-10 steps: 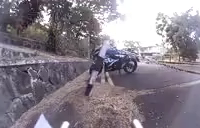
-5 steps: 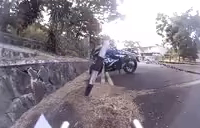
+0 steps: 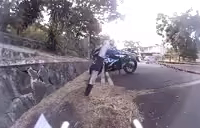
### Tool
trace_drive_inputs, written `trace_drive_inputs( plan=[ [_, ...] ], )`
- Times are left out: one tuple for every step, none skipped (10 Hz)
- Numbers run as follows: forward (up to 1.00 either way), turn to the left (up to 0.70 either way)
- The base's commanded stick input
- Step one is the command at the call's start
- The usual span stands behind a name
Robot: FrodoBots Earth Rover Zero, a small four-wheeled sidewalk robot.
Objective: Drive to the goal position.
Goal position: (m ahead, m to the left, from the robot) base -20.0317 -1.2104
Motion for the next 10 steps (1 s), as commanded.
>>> trace_drive_inputs(
  plan=[
    [0.0, -0.85],
    [0.0, -0.85],
    [0.0, -0.85],
    [0.0, -0.85],
    [0.0, -0.85],
    [0.0, -0.85],
    [0.0, -0.85],
    [0.0, -0.85],
    [0.0, -0.85],
    [0.0, -0.85]
  ],
)
